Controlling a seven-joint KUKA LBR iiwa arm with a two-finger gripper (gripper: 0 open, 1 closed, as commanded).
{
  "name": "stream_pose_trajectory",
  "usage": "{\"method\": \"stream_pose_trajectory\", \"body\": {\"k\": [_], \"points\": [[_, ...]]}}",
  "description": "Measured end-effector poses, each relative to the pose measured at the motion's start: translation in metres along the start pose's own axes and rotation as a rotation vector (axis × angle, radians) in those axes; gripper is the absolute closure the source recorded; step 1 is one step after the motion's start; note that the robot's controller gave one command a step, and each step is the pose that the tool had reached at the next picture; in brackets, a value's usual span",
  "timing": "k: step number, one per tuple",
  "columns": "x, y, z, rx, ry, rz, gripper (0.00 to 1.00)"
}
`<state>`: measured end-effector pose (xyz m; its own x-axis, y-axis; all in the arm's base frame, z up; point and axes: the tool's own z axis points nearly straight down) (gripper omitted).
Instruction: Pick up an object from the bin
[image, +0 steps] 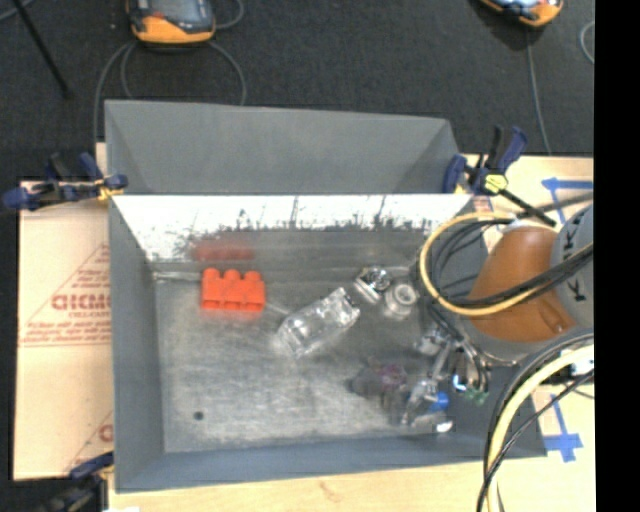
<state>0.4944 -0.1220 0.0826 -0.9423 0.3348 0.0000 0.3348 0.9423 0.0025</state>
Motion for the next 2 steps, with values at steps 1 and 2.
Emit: {"method": "stream_pose_trajectory", "body": {"k": [1,2], "points": [[0.0062,-0.0059,0.0091,-0.005,-0.009,0.101,0.0],[0.0044,-0.0144,0.0035,0.0,-0.004,0.288,0.0]]}}
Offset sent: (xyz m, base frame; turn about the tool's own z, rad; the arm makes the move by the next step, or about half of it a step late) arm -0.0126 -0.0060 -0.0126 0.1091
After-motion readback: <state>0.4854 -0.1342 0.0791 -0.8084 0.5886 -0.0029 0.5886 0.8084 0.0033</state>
